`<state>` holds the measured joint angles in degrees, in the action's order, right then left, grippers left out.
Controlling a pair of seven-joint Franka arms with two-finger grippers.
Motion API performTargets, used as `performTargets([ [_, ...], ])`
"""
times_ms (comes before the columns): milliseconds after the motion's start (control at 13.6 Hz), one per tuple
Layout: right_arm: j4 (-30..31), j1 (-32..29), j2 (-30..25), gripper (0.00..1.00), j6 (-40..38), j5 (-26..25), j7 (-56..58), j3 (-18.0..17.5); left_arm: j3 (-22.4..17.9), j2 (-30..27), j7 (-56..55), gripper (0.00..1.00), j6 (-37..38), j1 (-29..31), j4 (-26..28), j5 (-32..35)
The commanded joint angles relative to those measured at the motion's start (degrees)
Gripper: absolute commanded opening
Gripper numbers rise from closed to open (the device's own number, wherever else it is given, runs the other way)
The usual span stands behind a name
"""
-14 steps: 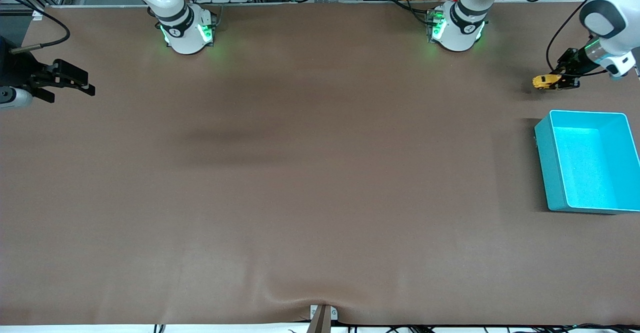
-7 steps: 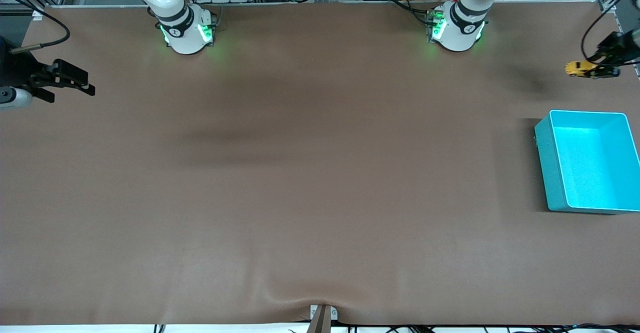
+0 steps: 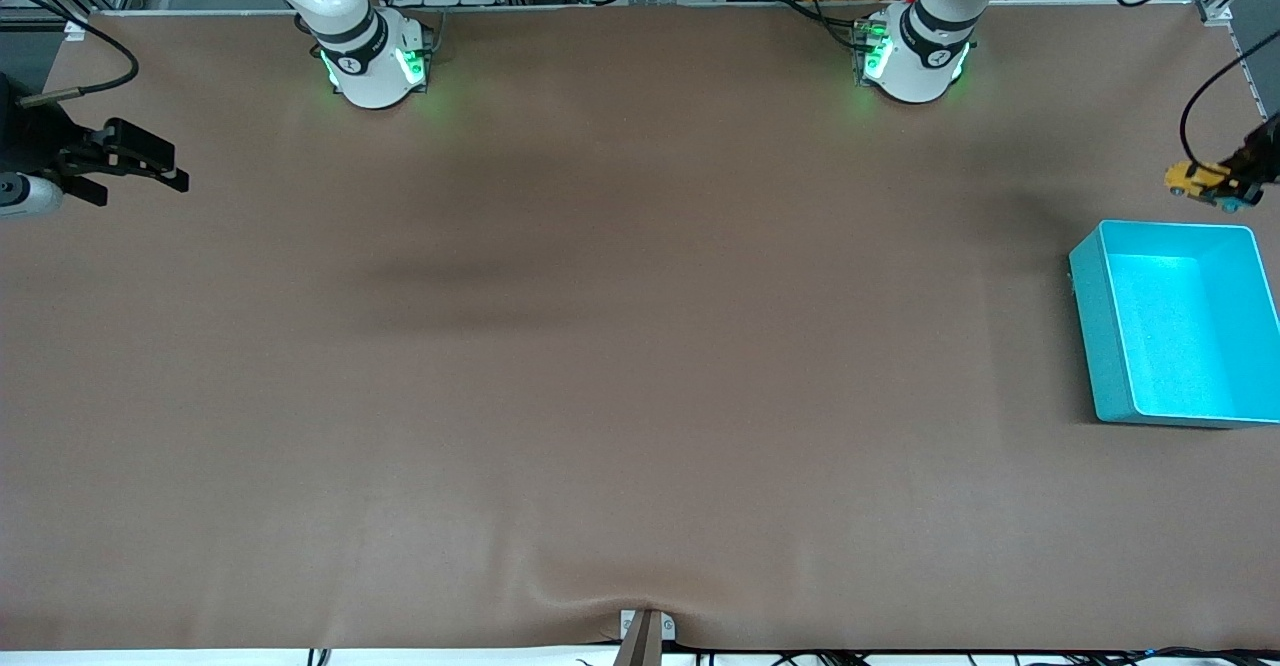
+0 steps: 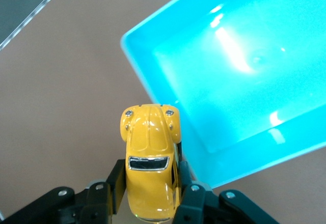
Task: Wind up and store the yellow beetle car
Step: 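Lift the car and carry it over the turquoise bin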
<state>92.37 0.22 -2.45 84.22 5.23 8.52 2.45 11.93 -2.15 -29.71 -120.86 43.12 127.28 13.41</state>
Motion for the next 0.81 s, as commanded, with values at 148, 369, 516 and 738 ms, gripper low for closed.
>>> performTargets([
  [148,-0.6,0.4,-0.8,1.0,0.1,-1.0,-0.7,0.2,-0.3,12.9,17.1,0.19,1.6,-1.5,-13.7,2.0],
  [369,-0.8,0.4,-0.7,1.0,0.1,-1.0,-0.7,0.3,-0.3,18.1,18.6,0.19,1.6,-5.0,-18.1,4.0],
  [516,-0.8,0.3,-0.7,1.0,0.1,-1.0,-0.7,0.3,-0.3,21.4,18.8,0.19,0.3,-5.9,-19.2,6.4],
  [738,-0.7,0.3,-0.8,1.0,0.0,-1.1,-0.7,0.4,-0.3,27.1,21.6,0.18,-2.7,-6.3,-21.5,10.1],
])
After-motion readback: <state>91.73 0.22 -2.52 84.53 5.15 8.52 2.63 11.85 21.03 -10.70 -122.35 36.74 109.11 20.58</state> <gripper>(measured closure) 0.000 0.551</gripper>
